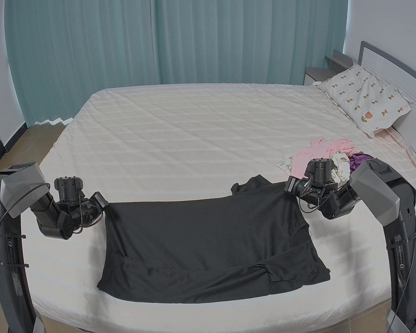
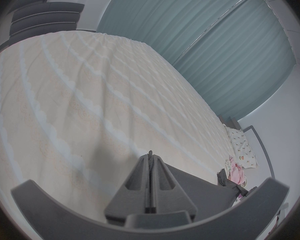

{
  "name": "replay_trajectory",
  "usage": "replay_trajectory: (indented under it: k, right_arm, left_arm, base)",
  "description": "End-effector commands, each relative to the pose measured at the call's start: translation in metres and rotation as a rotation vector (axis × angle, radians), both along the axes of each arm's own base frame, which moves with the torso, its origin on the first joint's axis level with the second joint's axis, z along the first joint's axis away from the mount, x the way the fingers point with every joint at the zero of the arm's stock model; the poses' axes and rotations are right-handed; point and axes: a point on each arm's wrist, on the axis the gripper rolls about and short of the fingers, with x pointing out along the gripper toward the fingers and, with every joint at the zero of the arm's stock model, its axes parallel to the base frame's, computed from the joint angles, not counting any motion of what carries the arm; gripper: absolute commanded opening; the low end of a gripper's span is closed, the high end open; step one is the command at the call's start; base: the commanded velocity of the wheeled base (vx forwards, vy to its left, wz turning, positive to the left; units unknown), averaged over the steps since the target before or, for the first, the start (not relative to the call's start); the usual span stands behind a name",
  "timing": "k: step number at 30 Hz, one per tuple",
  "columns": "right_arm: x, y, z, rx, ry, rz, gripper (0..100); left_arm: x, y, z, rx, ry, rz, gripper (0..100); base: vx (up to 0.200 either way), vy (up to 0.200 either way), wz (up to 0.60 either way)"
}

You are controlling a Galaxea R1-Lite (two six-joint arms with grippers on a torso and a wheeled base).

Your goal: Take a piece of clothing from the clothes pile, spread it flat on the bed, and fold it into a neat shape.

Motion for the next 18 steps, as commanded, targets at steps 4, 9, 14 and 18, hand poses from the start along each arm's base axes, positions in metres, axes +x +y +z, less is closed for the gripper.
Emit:
replay_trajectory:
  k: [4, 9, 14, 18]
  right_arm:
    - [-0.013, -0.016, 0.018, 0.038, 0.009, -0.046, 0]
    - [-0.028, -0.016, 0.016, 0.074, -0.020, -0.055, 0]
    - [-0.037, -0.017, 0.015, 0.076, -0.022, -0.055, 0]
    - [-0.034, -0.018, 0.019, 0.080, -0.042, -0.060, 0]
  left_arm:
    - [0.001, -0.002, 0.003, 0.003, -0.011, -0.008, 0]
    - [-0.002, 0.000, 0.004, 0.003, -0.007, 0.000, 0]
    - [-0.006, 0.010, 0.003, -0.002, 0.003, 0.025, 0]
    - [-0.005, 0.013, 0.004, -0.003, -0.009, 0.032, 0]
  base:
    - [0.000, 0.000, 0.00]
    - [0.000, 0.000, 0.00]
    - [0.000, 0.000, 0.00]
    - [0.000, 0.000, 0.00]
